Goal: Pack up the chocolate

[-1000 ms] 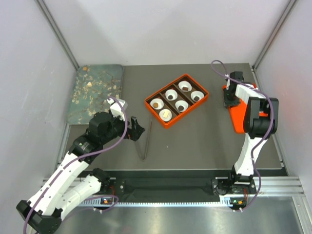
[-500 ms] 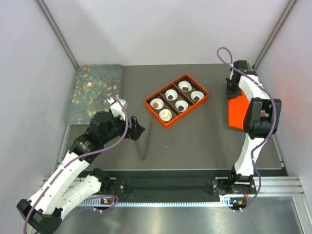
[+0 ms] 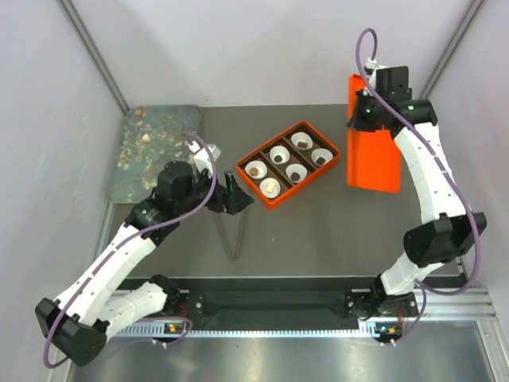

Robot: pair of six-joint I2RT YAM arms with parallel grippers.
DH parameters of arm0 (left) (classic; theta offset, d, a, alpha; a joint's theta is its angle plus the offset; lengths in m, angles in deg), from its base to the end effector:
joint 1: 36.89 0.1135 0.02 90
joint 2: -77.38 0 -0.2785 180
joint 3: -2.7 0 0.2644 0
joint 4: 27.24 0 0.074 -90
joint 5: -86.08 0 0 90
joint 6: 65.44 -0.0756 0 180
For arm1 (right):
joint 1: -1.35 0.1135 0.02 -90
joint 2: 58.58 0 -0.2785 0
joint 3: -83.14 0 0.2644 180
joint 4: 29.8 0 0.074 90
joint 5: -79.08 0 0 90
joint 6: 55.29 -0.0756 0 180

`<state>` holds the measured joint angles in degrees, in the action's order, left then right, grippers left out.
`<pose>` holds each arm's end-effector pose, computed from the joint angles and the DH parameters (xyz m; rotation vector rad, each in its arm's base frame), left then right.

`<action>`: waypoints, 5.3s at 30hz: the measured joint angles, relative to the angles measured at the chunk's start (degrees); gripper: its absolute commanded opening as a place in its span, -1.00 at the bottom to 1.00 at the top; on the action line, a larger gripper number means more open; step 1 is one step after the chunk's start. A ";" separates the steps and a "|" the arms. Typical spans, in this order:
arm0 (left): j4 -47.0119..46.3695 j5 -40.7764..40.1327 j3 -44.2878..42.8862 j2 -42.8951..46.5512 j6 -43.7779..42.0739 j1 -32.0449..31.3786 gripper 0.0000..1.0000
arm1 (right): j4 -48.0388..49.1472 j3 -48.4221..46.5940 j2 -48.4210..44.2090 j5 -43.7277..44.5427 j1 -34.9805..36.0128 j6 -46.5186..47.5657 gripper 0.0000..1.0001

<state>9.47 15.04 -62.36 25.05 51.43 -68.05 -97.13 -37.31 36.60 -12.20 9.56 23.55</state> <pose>0.1932 -0.1455 0.3331 0.3047 2.0796 -0.9636 0.3910 0.0581 0.4035 0.0481 2.3123 0.1985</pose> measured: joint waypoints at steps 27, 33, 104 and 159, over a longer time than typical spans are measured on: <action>-84.32 38.69 -20.50 -42.21 51.12 14.67 0.81 | 54.38 20.96 -26.21 -48.15 7.78 -40.46 -1.00; -94.05 38.18 -31.06 -52.78 67.80 14.10 0.78 | 66.36 20.96 -26.16 -50.64 8.39 -49.33 -1.00; -85.11 28.50 -33.88 -63.78 71.89 7.85 0.11 | 88.83 48.46 -28.17 -60.04 -9.94 -59.01 -0.92; -85.20 33.77 -39.54 -68.08 73.00 4.13 0.20 | 92.30 47.19 -26.93 -46.14 -15.82 -63.84 -0.72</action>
<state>-75.73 48.81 -101.90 -43.04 124.44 -63.92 -4.83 9.88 9.67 -58.34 -6.27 -40.29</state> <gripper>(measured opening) 0.614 0.100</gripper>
